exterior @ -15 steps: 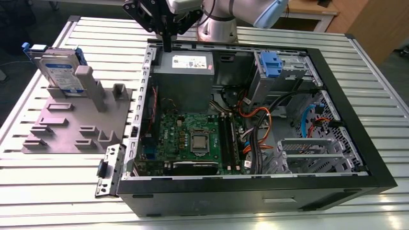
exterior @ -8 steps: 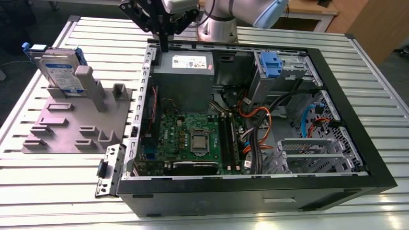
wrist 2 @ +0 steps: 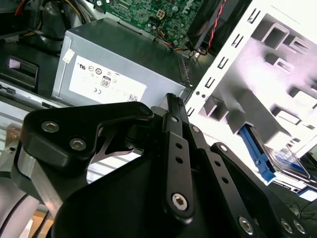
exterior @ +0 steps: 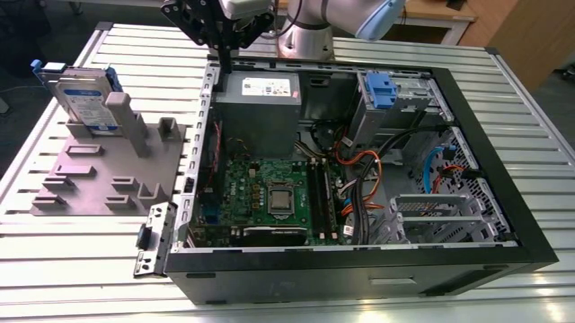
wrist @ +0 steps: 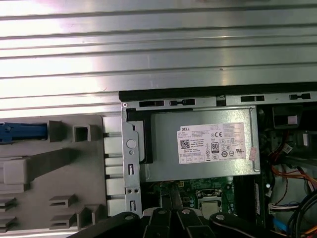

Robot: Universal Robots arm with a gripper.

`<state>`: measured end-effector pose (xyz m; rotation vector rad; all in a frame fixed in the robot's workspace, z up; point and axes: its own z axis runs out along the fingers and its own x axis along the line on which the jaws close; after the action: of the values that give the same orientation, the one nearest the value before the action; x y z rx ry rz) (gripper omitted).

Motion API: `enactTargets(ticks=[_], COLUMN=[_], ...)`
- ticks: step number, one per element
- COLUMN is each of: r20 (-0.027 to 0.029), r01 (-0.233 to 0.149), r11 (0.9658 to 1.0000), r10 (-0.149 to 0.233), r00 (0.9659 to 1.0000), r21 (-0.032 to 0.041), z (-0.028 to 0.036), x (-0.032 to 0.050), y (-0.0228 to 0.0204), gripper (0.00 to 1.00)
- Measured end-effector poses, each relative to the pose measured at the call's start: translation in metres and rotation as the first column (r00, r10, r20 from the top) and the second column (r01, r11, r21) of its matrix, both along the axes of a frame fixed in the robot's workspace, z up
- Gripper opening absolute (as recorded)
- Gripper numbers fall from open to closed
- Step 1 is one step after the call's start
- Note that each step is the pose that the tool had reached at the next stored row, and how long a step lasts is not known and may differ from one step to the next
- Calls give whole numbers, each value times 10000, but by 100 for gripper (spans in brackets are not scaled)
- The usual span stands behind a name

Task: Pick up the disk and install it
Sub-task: 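Reach for the disk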

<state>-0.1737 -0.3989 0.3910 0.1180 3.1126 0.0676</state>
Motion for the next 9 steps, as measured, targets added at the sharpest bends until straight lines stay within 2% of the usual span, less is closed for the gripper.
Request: enactTargets(ticks=[9], r20=[0], r01=[-1], r11=[10000], r10=[1], r00=[10000], r21=[0], z=[-6], x=[-53], y=[0], gripper=[11])
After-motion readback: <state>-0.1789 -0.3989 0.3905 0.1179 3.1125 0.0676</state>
